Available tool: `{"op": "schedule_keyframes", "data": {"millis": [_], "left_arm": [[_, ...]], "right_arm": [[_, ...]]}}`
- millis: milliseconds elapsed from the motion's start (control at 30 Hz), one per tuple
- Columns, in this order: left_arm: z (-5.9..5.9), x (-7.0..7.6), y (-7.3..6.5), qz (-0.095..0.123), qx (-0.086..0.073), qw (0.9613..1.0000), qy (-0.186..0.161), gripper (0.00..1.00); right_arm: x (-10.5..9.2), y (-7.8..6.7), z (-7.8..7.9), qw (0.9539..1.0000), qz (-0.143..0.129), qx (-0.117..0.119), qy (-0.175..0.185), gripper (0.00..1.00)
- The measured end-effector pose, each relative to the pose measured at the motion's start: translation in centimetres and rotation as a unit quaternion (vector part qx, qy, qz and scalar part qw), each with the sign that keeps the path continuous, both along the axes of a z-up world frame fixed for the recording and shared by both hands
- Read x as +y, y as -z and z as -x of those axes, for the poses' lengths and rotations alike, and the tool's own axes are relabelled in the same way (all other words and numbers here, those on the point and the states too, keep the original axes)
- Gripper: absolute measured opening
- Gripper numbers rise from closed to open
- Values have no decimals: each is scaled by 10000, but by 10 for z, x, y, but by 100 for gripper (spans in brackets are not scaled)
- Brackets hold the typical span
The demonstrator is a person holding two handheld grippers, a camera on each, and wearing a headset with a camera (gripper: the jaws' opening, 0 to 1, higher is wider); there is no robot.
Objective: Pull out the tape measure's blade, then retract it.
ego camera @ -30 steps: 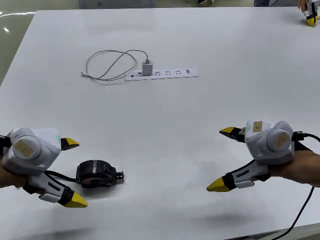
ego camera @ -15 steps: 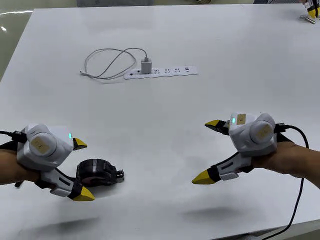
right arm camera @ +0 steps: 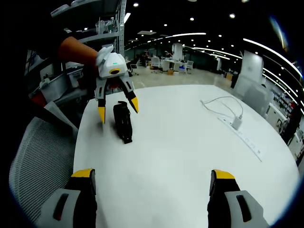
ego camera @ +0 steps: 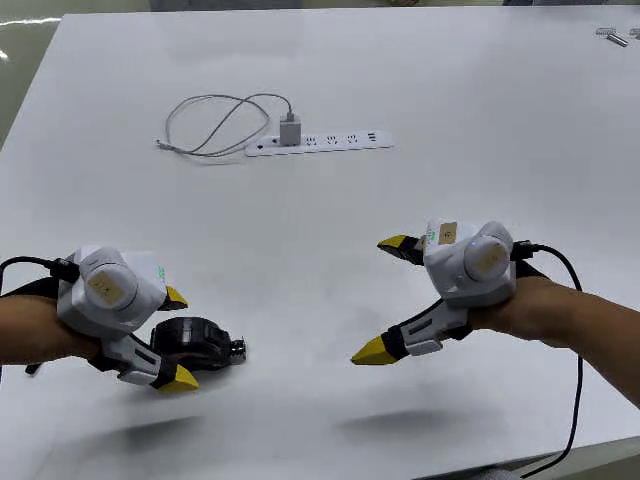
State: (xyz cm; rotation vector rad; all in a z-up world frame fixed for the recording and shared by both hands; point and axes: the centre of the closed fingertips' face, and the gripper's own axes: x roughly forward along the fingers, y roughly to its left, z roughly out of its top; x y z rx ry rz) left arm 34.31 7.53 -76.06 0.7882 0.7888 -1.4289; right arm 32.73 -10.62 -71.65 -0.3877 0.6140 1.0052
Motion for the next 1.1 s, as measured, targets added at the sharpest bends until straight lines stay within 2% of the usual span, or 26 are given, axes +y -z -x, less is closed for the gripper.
{"op": "schedule_keyframes", "data": {"millis": [133, 300, 367, 400, 433, 500, 700, 867, 1100], "left_arm": [[-1, -1, 3, -21, 66, 10000, 10, 51], [-1, -2, 6, -48, 57, 9999, 116, 42], [-5, -2, 7, -89, -62, 9999, 119, 38], [-8, -2, 5, -114, -171, 9997, 124, 34], [-6, -2, 6, -115, -123, 9998, 130, 34], [-4, -3, 6, -128, -188, 9995, 225, 33], [-2, -4, 5, -47, -158, 9997, 181, 32], [-2, -4, 5, -41, -184, 9997, 147, 32], [-4, -2, 7, -142, -198, 9995, 204, 32]], "right_arm": [[7, 3, -1, 10000, 0, 20, -55, 99], [15, 5, -3, 9999, -22, 43, -109, 99], [18, 6, -4, 9999, -14, 44, -135, 99], [19, 7, -5, 9999, -16, 55, -152, 99], [21, 7, -5, 9998, -10, 62, -169, 99], [23, 8, -5, 9998, 6, 70, -210, 99], [33, 10, -8, 9995, 18, 72, -313, 99], [43, 17, -9, 9990, 51, 144, -411, 99], [65, 31, -8, 9974, 117, 252, -663, 99]]}}
